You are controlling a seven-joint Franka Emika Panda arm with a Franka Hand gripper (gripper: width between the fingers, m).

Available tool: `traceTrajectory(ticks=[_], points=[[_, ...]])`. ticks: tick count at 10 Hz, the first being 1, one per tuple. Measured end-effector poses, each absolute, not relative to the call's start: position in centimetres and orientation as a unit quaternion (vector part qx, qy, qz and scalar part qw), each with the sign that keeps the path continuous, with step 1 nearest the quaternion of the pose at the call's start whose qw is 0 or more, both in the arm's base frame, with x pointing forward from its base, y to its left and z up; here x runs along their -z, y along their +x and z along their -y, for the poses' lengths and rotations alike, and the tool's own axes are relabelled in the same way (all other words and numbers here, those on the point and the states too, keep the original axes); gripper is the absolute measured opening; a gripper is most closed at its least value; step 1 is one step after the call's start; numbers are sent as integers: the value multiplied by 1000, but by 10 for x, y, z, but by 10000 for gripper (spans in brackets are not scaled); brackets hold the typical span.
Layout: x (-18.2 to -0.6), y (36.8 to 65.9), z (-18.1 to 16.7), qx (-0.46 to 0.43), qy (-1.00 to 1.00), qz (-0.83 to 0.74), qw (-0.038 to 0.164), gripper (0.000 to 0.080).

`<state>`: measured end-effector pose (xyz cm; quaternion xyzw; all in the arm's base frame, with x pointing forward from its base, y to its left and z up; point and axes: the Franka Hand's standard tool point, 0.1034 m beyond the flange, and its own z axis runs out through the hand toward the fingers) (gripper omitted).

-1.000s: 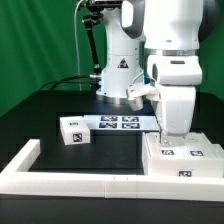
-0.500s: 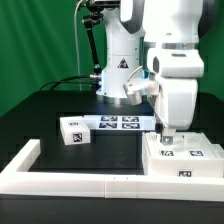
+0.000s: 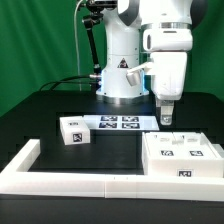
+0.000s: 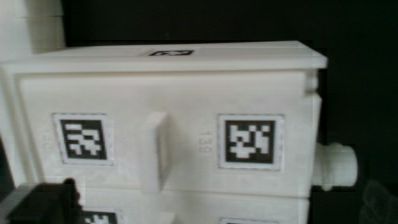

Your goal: Assemble cabinet

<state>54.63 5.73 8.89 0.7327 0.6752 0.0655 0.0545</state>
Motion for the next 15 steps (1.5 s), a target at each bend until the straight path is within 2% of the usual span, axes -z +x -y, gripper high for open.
traceTrajectory(ticks=[2, 4, 9, 15], points=[[-81, 535, -58, -63, 727, -682, 49, 797], [-82, 536, -58, -64, 737, -671, 49, 797], [-72, 517, -61, -93, 885, -456, 17, 797], [-71, 515, -69, -97, 960, -263, -14, 797]])
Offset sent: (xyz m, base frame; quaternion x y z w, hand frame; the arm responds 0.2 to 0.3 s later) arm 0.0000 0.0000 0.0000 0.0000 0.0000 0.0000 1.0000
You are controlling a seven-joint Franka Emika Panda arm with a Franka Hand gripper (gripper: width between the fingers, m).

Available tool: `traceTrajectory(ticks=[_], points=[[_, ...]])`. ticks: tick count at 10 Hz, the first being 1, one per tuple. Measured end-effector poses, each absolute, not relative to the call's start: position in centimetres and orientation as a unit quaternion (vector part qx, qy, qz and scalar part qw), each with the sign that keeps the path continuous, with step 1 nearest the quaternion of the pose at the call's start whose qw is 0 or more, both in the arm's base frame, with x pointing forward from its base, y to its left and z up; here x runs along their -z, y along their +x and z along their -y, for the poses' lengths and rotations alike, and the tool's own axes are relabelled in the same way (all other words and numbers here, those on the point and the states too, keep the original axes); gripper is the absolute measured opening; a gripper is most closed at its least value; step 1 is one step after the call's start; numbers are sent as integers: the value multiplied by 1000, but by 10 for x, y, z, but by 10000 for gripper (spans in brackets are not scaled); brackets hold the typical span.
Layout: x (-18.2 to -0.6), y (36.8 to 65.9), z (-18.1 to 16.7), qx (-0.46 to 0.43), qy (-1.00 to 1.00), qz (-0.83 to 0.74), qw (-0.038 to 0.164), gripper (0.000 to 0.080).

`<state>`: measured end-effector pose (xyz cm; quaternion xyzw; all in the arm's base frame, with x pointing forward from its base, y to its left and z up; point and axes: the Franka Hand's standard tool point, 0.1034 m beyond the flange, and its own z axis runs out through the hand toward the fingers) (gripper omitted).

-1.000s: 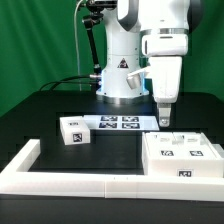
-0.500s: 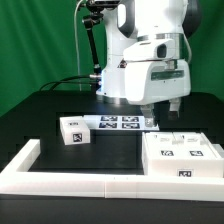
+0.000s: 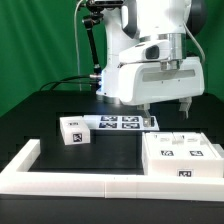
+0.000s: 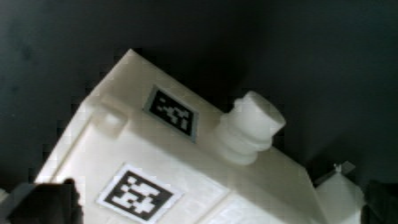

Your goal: Assemble cabinet

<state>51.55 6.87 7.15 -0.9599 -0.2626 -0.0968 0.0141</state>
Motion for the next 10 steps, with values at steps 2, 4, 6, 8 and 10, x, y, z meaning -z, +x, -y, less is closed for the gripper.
traceTrajectory(ticks=[2, 4, 6, 8, 10], points=[[-69, 508, -77, 89, -985, 145, 25, 797], [-65, 505, -82, 86, -993, 68, 34, 797], [-65, 505, -83, 83, -995, 12, 45, 797], [-57, 502, -82, 74, -996, -15, 48, 797], [-43, 498, -78, 69, -996, -19, 49, 797]])
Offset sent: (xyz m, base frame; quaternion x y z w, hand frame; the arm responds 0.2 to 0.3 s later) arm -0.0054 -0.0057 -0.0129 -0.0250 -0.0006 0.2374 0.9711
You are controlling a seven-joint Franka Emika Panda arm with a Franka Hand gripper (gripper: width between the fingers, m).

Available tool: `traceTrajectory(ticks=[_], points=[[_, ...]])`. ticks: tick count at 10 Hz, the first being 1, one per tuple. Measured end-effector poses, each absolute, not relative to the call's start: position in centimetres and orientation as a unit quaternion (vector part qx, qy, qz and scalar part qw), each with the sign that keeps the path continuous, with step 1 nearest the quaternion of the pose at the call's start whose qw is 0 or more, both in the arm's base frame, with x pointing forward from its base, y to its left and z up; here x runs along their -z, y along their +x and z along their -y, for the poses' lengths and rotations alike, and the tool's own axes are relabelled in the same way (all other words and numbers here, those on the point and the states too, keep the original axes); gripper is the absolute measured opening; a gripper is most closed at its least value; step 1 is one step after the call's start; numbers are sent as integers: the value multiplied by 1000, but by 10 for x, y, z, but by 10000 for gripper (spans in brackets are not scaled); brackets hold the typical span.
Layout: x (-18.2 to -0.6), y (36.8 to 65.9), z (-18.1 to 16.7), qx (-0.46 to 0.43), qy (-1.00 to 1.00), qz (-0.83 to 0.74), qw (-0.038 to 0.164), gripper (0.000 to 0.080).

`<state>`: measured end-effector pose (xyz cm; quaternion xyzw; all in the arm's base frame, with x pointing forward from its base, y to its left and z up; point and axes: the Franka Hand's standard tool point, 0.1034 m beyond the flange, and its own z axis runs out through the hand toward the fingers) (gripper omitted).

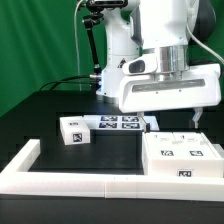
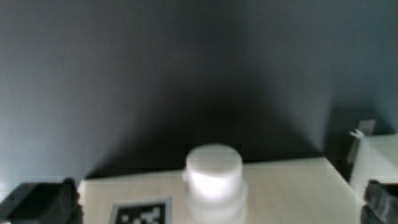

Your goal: Assemble cabinet

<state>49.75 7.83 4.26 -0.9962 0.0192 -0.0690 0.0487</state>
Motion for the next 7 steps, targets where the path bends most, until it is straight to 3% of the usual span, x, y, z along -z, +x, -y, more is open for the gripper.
traceTrajectory(ticks=[5, 7], points=[[-9, 497, -85, 66, -996, -19, 54, 797], [-7, 506, -82, 71, -996, -13, 53, 797]])
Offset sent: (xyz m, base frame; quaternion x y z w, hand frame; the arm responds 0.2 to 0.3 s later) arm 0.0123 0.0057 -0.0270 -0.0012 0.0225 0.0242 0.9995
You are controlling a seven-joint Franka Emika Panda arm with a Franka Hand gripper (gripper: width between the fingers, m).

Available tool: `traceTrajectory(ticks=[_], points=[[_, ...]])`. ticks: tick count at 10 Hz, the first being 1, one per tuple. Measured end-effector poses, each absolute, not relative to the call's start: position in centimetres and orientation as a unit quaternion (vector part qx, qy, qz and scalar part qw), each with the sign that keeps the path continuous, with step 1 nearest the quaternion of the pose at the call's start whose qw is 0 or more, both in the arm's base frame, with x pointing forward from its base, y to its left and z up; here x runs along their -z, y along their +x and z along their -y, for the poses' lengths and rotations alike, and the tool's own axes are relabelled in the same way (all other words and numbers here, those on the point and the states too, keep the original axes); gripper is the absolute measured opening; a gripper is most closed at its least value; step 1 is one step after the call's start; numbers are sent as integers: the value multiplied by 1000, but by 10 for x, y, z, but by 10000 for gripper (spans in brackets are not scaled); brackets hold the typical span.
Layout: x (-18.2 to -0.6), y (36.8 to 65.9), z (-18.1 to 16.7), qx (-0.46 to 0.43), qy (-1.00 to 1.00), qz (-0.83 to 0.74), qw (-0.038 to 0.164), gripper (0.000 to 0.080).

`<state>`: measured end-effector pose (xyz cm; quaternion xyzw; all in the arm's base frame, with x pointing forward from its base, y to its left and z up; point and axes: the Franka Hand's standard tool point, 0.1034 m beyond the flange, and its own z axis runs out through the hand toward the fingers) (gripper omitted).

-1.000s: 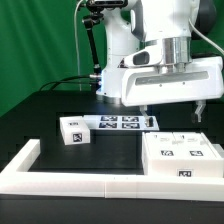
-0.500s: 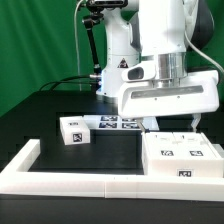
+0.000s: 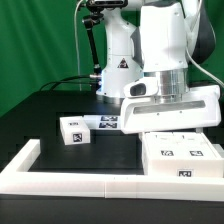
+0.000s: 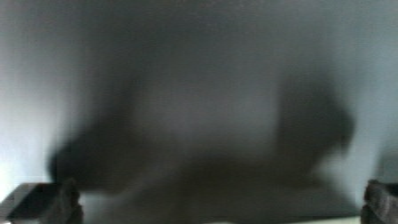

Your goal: Assemble cabinet

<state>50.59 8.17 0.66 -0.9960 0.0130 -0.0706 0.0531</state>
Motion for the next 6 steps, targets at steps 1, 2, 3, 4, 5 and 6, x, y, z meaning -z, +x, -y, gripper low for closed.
traceTrajectory(ticks=[1, 2, 3, 4, 5, 6], points=[[-7, 514, -79, 76, -996, -11, 52, 797], [-5, 514, -78, 75, -996, -9, 51, 797], [-5, 515, -77, 75, -996, -9, 51, 797], [-4, 514, -77, 74, -996, -9, 51, 797], [-4, 514, -78, 74, -996, -8, 51, 674], [-4, 514, -78, 74, -996, -7, 51, 491]])
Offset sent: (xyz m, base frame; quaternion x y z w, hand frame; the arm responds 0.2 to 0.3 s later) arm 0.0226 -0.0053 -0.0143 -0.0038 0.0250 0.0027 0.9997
